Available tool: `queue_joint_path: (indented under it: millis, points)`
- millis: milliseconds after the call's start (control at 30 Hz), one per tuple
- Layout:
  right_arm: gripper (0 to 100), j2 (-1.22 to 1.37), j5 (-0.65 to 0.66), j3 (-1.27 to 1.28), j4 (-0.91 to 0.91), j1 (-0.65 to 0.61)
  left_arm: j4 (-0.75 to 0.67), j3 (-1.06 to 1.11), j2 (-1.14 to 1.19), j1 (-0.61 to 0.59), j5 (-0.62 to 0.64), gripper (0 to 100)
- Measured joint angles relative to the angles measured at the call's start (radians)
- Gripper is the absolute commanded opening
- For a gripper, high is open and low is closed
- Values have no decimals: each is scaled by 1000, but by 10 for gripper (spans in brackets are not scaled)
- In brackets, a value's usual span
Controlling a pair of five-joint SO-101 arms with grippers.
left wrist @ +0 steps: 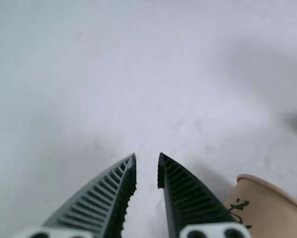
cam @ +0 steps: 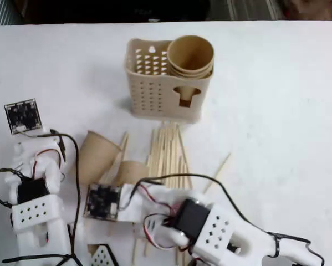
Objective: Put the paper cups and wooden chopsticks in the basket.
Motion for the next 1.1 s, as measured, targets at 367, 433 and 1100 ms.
queue_joint_path:
  millis: [367, 433, 1100]
  points:
    - [209, 0, -2, 198, -252, -11, 0, 0, 0, 0, 0, 95]
    - [208, -5, 0, 198, -284, 26, 0, 0, 0, 0, 0, 95]
    - [18, -6, 0, 193, -410, 238, -61, 48, -2, 2, 0, 95]
